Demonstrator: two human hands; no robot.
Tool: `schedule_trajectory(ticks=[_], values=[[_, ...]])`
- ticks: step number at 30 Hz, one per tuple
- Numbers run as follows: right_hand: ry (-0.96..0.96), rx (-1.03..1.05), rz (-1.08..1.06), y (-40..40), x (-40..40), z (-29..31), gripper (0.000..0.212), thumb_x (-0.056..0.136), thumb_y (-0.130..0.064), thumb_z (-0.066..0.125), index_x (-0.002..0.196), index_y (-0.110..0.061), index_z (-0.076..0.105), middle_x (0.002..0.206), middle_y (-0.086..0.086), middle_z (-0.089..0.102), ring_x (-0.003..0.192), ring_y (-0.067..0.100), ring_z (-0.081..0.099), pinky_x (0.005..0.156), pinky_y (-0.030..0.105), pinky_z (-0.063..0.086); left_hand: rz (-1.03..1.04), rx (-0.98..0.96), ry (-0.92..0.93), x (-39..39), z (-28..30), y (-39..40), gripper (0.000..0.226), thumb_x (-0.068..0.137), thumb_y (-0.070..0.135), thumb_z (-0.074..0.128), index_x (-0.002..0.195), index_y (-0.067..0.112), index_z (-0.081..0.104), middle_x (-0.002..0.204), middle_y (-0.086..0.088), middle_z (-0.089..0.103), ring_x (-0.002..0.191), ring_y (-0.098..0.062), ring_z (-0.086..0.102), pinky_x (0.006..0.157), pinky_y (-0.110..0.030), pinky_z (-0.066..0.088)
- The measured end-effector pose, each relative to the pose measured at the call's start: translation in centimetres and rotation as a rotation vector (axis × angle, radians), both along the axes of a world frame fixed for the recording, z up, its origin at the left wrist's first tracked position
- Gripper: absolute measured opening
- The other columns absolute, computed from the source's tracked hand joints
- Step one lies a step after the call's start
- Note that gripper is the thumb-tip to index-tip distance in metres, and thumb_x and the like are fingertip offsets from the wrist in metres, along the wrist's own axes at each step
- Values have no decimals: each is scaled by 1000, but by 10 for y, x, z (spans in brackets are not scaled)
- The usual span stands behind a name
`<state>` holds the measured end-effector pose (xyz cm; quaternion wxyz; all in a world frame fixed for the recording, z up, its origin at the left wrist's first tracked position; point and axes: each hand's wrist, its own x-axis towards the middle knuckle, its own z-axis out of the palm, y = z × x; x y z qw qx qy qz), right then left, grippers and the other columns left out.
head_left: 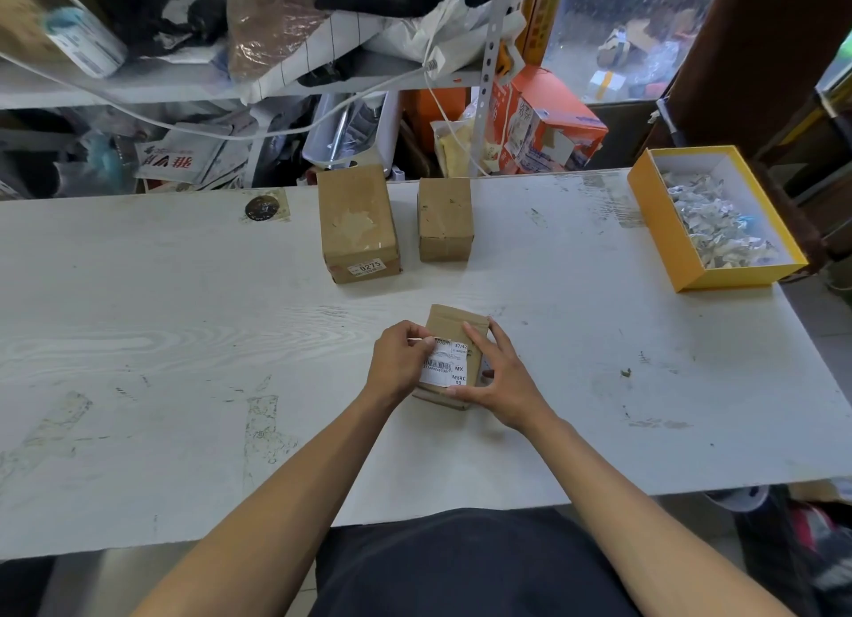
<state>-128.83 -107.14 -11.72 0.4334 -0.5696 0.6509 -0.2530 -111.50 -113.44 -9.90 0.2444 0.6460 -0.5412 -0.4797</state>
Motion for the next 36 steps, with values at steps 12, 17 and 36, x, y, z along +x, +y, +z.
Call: schedule_trajectory(ticks=[12, 17, 36], values=[[-14, -7, -10, 0, 0, 0, 100, 65, -44, 87, 147, -49, 30, 162, -16, 3, 145, 10, 24, 111, 39, 40, 10, 45, -39, -3, 5, -1, 8, 92, 13, 63, 85, 17, 63, 85, 3, 66, 78, -14, 62, 64, -24, 47], [-16, -6, -3, 0, -1, 1, 99, 67, -43, 87, 147, -48, 29, 162, -16, 3, 145, 9, 23, 110, 39, 41, 27, 76, -22, -5, 7, -2, 7, 93, 13, 63, 86, 15, 63, 85, 0, 67, 76, -15, 62, 62, -25, 46], [-23, 0, 0, -2, -2, -3, 101, 65, -45, 87, 147, -49, 28, 162, -13, 3, 145, 18, 27, 113, 44, 37, 40, 119, 55, -2, 8, -2, 14, 93, 11, 62, 80, 17, 62, 87, -6, 69, 79, -21, 64, 76, -38, 54]])
